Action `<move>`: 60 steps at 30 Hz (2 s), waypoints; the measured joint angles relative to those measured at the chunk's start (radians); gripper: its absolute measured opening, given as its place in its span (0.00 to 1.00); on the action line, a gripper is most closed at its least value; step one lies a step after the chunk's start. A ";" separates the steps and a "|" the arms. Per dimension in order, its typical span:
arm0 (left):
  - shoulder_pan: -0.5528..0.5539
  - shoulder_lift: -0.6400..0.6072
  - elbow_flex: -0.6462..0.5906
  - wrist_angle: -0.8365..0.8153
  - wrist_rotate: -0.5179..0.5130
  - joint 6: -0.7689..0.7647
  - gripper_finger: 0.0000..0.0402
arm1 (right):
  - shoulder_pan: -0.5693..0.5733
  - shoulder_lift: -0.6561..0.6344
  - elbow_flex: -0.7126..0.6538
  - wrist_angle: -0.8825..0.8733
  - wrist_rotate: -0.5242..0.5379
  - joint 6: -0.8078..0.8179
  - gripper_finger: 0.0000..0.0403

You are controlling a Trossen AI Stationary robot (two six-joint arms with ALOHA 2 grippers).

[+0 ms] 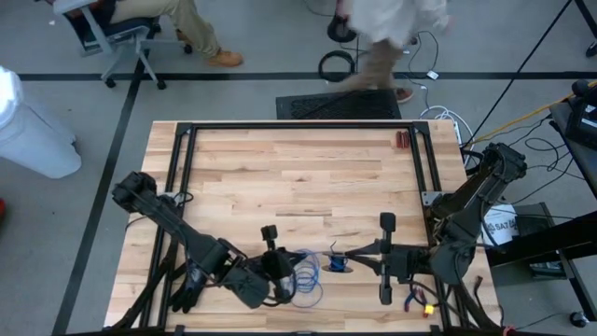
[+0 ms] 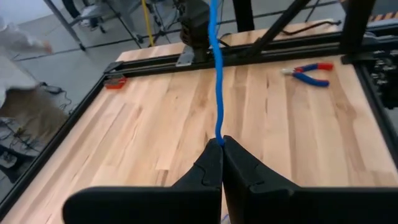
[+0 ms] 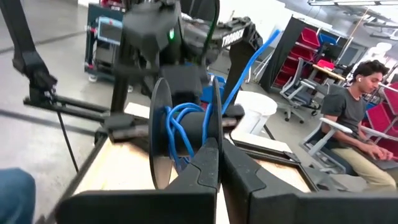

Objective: Coil cords
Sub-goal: Coil the blue wire onto the spool

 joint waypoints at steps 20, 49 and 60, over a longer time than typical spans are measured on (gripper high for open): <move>-0.055 -0.052 0.000 -0.042 -0.045 0.001 0.00 | -0.064 0.019 0.000 -0.232 -0.036 0.051 0.00; -0.048 -0.097 0.000 0.144 -0.036 0.031 0.00 | -0.245 0.207 0.000 -0.102 0.024 0.047 0.00; 0.013 -0.039 0.000 0.191 0.070 0.056 0.00 | -0.246 0.215 0.000 0.011 -0.031 0.026 0.00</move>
